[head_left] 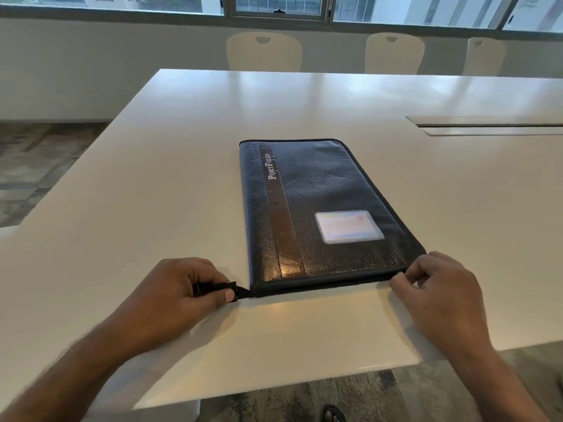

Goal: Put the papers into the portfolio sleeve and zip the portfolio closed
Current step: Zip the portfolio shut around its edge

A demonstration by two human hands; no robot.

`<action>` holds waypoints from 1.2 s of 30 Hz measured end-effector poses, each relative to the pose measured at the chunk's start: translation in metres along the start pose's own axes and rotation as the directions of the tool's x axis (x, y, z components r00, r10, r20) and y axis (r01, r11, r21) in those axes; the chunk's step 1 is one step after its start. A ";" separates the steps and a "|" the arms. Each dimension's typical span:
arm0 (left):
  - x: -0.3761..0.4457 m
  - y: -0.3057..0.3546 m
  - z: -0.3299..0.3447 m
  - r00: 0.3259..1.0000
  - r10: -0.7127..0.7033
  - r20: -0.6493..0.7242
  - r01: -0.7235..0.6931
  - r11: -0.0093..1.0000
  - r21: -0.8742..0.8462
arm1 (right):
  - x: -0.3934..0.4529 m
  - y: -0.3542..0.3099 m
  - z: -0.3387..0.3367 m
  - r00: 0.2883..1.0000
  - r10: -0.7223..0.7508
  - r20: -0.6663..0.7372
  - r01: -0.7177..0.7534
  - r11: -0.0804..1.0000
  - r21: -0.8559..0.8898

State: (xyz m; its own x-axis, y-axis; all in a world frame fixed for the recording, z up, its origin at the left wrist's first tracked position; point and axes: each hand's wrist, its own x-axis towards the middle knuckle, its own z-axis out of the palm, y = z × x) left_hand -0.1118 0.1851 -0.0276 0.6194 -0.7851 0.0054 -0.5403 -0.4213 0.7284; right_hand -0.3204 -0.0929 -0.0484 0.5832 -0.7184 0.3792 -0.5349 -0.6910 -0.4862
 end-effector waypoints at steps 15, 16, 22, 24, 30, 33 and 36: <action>0.074 0.103 0.094 0.873 0.469 0.133 -0.467 0.726 0.504 | 0.002 0.016 -0.006 0.993 -0.067 0.094 0.047 0.979 0.197; 0.082 0.104 0.098 0.876 0.457 0.157 -0.465 0.707 0.533 | 0.003 0.018 -0.007 0.993 -0.070 0.097 0.049 0.978 0.201; 0.093 0.088 0.108 0.880 0.419 0.222 -0.460 0.640 0.616 | 0.002 0.034 -0.011 0.996 -0.043 0.075 0.033 0.991 0.130; 0.093 0.087 0.110 0.861 0.448 0.241 -0.479 0.555 0.680 | 0.005 0.041 -0.014 0.999 -0.019 0.038 0.016 0.998 0.067; 0.091 0.085 0.113 0.846 0.466 0.260 -0.493 0.496 0.715 | 0.026 0.053 -0.018 0.999 -0.029 0.037 0.030 0.999 -0.024; 0.092 0.085 0.113 0.841 0.475 0.259 -0.497 0.489 0.716 | 0.042 0.056 -0.019 0.997 -0.042 0.061 0.045 0.998 -0.045; 0.092 0.083 0.114 0.839 0.471 0.272 -0.511 0.509 0.693 | 0.053 0.058 -0.020 0.995 -0.062 0.078 0.068 0.995 -0.070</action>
State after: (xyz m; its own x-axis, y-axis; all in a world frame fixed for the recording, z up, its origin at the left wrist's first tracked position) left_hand -0.1648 0.0264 -0.0449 0.1101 -0.9808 0.1612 -0.9860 -0.1283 -0.1068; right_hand -0.3326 -0.1727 -0.0411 0.6615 -0.6655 0.3458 -0.5355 -0.7420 -0.4034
